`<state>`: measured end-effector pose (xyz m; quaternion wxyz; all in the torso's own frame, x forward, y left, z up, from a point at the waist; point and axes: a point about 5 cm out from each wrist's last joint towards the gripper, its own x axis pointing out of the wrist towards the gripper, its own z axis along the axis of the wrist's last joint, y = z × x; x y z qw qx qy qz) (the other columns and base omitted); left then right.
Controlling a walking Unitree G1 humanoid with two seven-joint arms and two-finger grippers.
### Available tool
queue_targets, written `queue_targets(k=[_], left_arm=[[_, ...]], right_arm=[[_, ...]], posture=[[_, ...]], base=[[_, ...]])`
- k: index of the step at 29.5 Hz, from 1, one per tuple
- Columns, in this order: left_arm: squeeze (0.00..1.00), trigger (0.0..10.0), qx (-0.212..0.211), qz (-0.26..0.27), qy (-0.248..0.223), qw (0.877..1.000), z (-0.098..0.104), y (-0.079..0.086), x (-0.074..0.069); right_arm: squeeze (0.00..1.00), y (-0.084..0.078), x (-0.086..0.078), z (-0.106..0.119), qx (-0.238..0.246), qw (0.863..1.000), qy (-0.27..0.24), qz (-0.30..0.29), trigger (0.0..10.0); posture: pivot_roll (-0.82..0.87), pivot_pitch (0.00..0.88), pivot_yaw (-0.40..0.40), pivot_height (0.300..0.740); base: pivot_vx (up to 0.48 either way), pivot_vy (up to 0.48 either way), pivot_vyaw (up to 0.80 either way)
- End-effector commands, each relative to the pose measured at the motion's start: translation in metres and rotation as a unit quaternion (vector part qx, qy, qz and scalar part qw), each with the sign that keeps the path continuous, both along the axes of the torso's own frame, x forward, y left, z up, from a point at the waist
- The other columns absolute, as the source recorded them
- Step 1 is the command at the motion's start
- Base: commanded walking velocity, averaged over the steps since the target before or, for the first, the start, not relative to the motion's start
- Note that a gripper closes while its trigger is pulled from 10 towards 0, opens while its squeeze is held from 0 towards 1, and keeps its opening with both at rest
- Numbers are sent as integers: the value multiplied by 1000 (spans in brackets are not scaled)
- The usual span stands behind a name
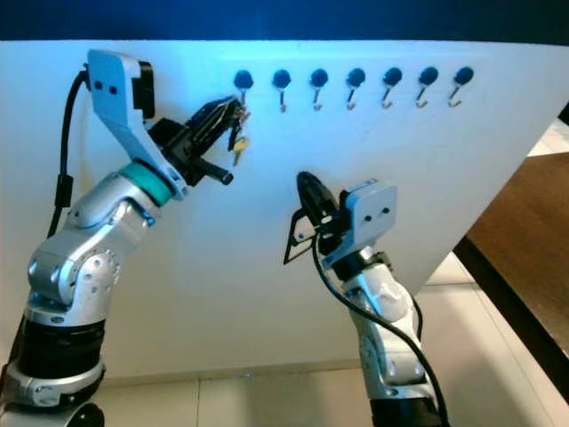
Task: Hang keys on a hook
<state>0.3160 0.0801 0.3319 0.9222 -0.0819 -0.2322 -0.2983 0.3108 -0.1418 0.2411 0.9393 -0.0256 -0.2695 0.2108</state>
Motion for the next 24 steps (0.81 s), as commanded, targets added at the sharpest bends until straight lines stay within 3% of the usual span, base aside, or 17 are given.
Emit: queue_targets(k=[1,11,24], left_arm=[[0,10000,-4,-4,-12,1000,6,-1,-3],[0,10000,-6,-31,-33,999,13,-4,-11],[0,10000,12,-25,-14,1000,3,-9,-6]], right_arm=[[0,3,0,-4,-1,1000,7,5,10000],[0,3,0,-5,-1,1000,9,4,10000],[0,3,0,-5,-2,1000,10,3,10000]], posture=[[47,97,95,740],[48,102,97,740],[43,105,97,740]], base=[[0,0,0],[0,0,0],[0,0,0]])
